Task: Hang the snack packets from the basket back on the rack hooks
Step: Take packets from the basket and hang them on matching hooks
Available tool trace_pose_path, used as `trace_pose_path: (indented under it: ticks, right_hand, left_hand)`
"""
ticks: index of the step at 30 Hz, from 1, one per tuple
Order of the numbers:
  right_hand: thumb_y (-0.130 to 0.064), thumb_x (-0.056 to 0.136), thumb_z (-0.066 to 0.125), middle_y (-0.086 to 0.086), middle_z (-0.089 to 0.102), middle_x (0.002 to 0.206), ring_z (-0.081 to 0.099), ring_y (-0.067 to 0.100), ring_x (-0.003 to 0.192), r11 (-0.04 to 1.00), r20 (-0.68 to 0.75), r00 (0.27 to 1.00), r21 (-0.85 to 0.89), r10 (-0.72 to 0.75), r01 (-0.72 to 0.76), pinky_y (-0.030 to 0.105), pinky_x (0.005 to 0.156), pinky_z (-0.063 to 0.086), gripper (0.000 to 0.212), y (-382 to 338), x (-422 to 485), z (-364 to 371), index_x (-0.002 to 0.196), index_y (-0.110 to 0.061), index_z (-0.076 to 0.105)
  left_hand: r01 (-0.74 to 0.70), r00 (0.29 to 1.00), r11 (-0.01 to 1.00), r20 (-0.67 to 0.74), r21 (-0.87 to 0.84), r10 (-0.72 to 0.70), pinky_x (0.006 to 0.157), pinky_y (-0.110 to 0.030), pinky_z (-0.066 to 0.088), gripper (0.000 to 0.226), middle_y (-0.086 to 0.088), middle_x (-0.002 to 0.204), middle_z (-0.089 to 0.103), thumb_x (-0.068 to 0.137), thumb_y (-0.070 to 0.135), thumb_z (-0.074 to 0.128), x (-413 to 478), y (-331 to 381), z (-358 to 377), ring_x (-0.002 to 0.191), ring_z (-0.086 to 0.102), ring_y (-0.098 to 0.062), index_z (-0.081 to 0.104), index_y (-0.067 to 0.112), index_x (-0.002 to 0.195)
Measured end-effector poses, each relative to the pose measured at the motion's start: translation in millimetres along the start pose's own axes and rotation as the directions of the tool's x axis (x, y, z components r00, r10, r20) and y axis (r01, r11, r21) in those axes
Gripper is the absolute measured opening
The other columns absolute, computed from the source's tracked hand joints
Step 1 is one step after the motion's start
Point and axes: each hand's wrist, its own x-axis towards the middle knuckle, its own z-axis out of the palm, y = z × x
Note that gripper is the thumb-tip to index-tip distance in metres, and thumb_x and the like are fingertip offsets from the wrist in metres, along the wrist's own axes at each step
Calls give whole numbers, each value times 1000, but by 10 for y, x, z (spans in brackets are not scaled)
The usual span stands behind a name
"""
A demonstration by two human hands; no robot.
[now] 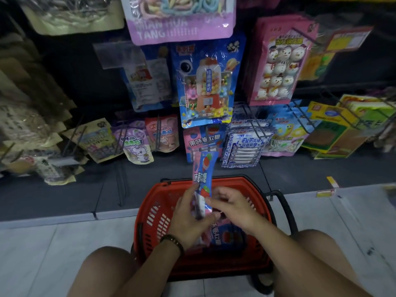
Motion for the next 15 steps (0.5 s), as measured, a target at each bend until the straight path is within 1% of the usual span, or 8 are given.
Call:
trace_pose_path:
  ticks: [1, 2, 4, 6, 9, 10, 12, 15]
  right_hand:
    - [-14, 102, 68, -4, 77, 83, 71, 10, 76, 1000, 54, 998, 4, 16, -16, 30, 65, 59, 16, -2, -12, 7, 102, -27, 79]
    - [-14, 106, 62, -6, 79, 88, 74, 11, 82, 999, 101, 994, 9, 33, -34, 28, 72, 60, 22, -7, -19, 5, 111, -29, 78]
    - [-15, 109, 57, -1, 81, 110, 77, 23, 105, 999, 125, 991, -1, 53, -53, 38, 92, 61, 28, -2, 4, -16, 127, -26, 75]
    - [-15, 106, 61, 1, 79, 120, 75, 24, 113, 1000, 52, 998, -13, 24, -24, 41, 100, 60, 27, 53, 66, -71, 127, -21, 76]
    - [-17, 99, 73, -2, 78, 114, 75, 16, 107, 999, -262, 965, -46, 4, -17, 31, 88, 61, 22, 142, 179, -205, 120, -23, 74]
    - [-18, 96, 77, -2, 77, 113, 75, 17, 105, 999, -323, 946, -18, 20, -28, 28, 84, 60, 26, 172, 204, -246, 121, -22, 71]
    - [-18, 94, 79, 0, 79, 112, 77, 19, 104, 996, -336, 938, 59, 85, -69, 27, 81, 59, 29, 188, 238, -292, 122, -17, 69]
    - [-12, 97, 74, 5, 81, 102, 77, 22, 93, 990, -251, 962, 121, 106, -77, 31, 79, 62, 12, 158, 225, -290, 109, -15, 77]
  left_hand:
    - [-1, 1000, 1000, -10, -28, 1, 96, -43, 61, 80, 12, 134, 66, 74, 38, 89, 8, 21, -11, 118, 70, -14, 50, 51, 143]
    - [-16, 999, 999, -42, -30, 15, 97, -46, 61, 69, 12, 131, 69, 79, 36, 84, 30, 27, -33, 118, 71, -15, 54, 48, 141]
    - [-30, 995, 999, -100, 11, 31, 100, -48, 58, 44, 13, 125, 74, 93, 30, 74, 72, 32, -108, 117, 70, -11, 63, 39, 135]
    - [15, 986, 999, -165, -48, -23, 101, -45, 58, 27, 14, 117, 78, 101, 19, 67, 108, 31, -189, 110, 72, -7, 70, 30, 126]
    - [78, 965, 987, -240, -138, -110, 102, -41, 57, 21, 13, 110, 80, 103, 14, 64, 139, 48, -259, 104, 73, -3, 74, 24, 118]
    - [90, 963, 982, -237, -166, -129, 103, -40, 57, 20, 12, 108, 80, 103, 12, 64, 147, 46, -269, 101, 72, -2, 75, 23, 116]
    - [112, 968, 975, -199, -194, -151, 104, -43, 55, 20, 9, 108, 81, 102, 8, 64, 177, 27, -279, 100, 72, -6, 76, 21, 111]
    - [106, 982, 977, -134, -186, -132, 106, -43, 55, 25, 8, 118, 79, 102, 7, 63, 203, 20, -277, 116, 71, -17, 75, 23, 119]
